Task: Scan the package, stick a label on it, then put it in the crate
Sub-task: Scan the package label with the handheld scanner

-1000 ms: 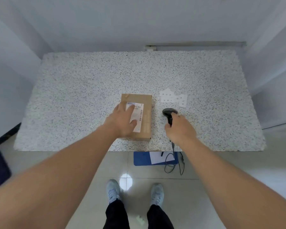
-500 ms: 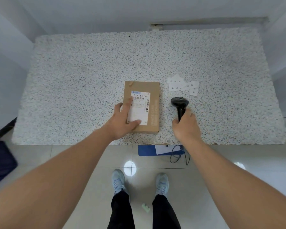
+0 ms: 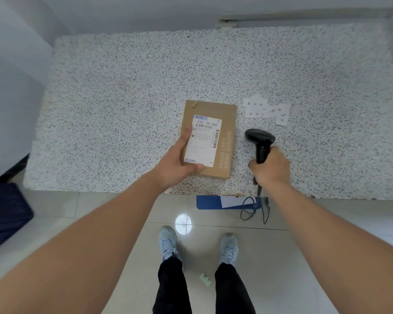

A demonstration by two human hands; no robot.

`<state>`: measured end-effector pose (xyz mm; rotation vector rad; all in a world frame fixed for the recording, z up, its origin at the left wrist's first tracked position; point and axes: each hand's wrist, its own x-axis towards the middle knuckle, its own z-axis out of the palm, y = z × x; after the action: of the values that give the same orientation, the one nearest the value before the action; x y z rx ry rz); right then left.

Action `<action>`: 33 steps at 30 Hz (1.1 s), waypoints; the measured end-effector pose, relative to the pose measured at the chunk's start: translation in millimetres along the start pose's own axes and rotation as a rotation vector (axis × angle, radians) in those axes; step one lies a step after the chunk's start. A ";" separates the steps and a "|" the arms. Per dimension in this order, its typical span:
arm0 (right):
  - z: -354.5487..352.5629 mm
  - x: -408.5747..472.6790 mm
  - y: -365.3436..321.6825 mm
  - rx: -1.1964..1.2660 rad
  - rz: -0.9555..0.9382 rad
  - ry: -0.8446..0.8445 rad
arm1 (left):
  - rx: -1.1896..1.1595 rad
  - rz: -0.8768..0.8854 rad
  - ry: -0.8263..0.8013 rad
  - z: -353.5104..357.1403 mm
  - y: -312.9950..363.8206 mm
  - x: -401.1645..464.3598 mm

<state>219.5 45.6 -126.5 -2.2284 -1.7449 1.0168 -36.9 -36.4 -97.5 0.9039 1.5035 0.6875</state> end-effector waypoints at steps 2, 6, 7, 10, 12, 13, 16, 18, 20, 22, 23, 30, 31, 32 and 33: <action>-4.4 -1.6 0.2 0.048 -0.008 -0.005 | -0.007 0.026 -0.006 2.3 6.1 2.1; -22.0 -6.7 -9.3 0.150 -0.058 0.039 | 0.017 0.088 0.006 7.3 17.8 6.1; -27.1 -8.7 -13.5 0.178 -0.067 0.046 | 0.027 0.103 0.030 8.6 20.4 7.5; -41.0 -19.3 -27.8 0.237 -0.100 0.067 | 0.069 0.141 0.173 11.7 27.6 13.5; -47.9 -29.8 -38.2 0.282 -0.121 0.070 | 0.125 0.184 0.273 13.4 30.4 17.9; -50.7 -35.2 -43.2 0.316 -0.123 0.060 | 0.146 0.210 0.308 14.4 31.5 19.7; -56.9 -48.9 -56.1 0.401 -0.135 -0.008 | 0.185 0.260 0.360 17.2 33.4 23.9; -60.2 -54.8 -63.2 0.445 -0.152 -0.072 | 0.222 0.283 0.371 18.7 34.2 25.0; -61.9 -59.6 -69.8 0.519 -0.154 -0.145 | 0.263 0.304 0.374 20.1 35.1 24.8; -62.1 -65.4 -76.0 0.551 -0.146 -0.191 | 0.274 0.311 0.370 21.2 35.9 24.3; -61.6 -68.5 -78.8 0.553 -0.143 -0.208 | 0.274 0.312 0.369 21.3 36.1 24.0; -59.0 -83.9 -91.5 0.572 -0.139 -0.268 | 0.247 0.318 0.376 20.6 35.8 23.3; -59.3 -84.9 -92.2 0.572 -0.138 -0.270 | 0.243 0.311 0.377 20.6 36.5 23.5; -59.6 -85.8 -92.4 0.568 -0.137 -0.271 | 0.242 0.306 0.379 20.5 37.2 23.9; -60.0 -86.5 -92.6 0.564 -0.139 -0.271 | 0.243 0.302 0.382 20.5 37.7 24.0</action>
<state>170.2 14.8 1.0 -1.6603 -1.4300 1.5933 -11.1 2.2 -81.4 1.2533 1.8356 0.9501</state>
